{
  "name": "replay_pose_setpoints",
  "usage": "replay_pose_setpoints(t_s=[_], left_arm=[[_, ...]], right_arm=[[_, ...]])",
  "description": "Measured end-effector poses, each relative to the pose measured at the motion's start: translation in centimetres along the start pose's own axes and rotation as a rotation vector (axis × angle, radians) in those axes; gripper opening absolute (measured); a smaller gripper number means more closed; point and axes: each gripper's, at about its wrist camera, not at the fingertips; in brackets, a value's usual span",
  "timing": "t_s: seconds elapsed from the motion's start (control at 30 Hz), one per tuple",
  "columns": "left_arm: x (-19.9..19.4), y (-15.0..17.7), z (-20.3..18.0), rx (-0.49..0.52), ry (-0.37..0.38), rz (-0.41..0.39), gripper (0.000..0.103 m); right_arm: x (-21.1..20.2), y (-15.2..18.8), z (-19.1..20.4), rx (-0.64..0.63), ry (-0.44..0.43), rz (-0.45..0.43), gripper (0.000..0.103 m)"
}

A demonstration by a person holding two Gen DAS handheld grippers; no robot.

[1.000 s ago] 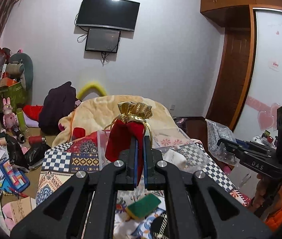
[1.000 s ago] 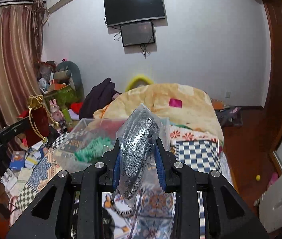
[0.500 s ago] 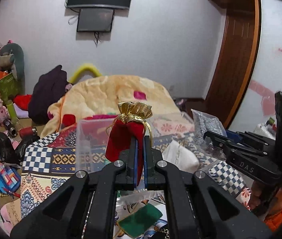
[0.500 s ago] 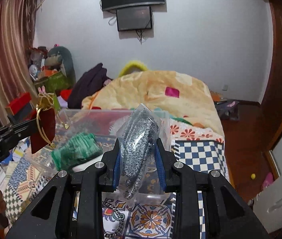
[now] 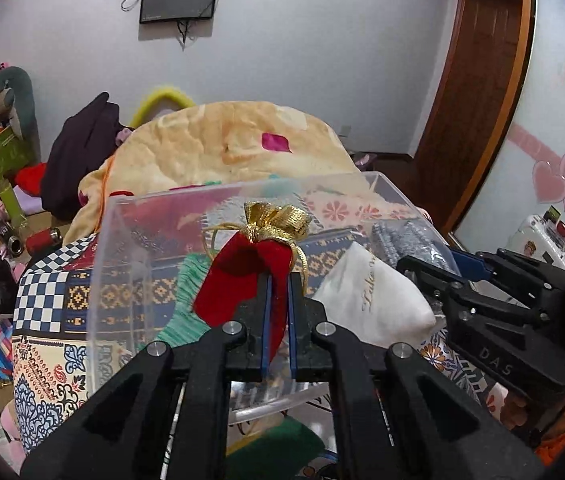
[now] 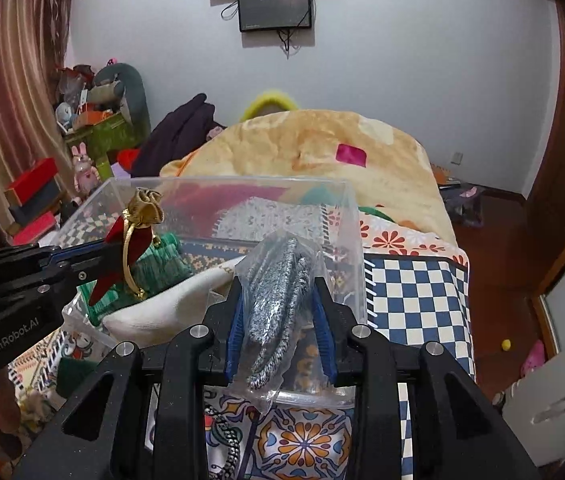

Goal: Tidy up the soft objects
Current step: 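Lower the red pouch into the box while the right drops the silver bag in, then grasp the floral scrunchie with the left gripper while the right grasps the black chain bag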

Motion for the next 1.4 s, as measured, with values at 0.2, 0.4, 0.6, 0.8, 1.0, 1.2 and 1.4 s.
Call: replay_pose_setpoints(t_s=[0.2,0.4,0.6,0.8,1.0,1.2,1.4], left_arm=[[-0.6,0.2,-0.1,0.004,0.004,0.007,0.032],[-3.0,0.2,0.1,-0.006,0.032,-0.023,0.037],[-7.8,0.2,0.1,0.006,0.061,-0.123,0.039],[-12.5,1.3,0.1,0.016,0.068,-0.208,0.052],[-15.2,3.1,0.6,0.016,0.058,-0.232,0.064],[-15.6,5.9,1.1,0.017,0.033,-0.191,0.074],[-13.7,9.2,1.5,0.015,0.015,-0.091,0.074]], right_arm=[[-0.4,0.0,-0.1,0.000,-0.005,0.011,0.033],[-2.4,0.1,0.1,-0.010,-0.012,-0.018,0.044],[-5.3,-0.1,0.9,-0.031,-0.025,-0.082,0.056],[-8.7,0.5,2.3,-0.049,-0.075,-0.149,0.060],[-10.0,2.1,3.9,-0.073,-0.106,-0.161,0.063],[-9.2,4.3,5.1,-0.081,-0.127,-0.107,0.066],[-8.1,6.8,5.6,-0.056,-0.144,-0.043,0.066]])
Point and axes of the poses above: each gripper's, at about its wrist camera, not at the fingertips, and x roughly the way its jaws point, z to its left, y to its underside, and after that the axes turned 4 degrees about -y, right-handed
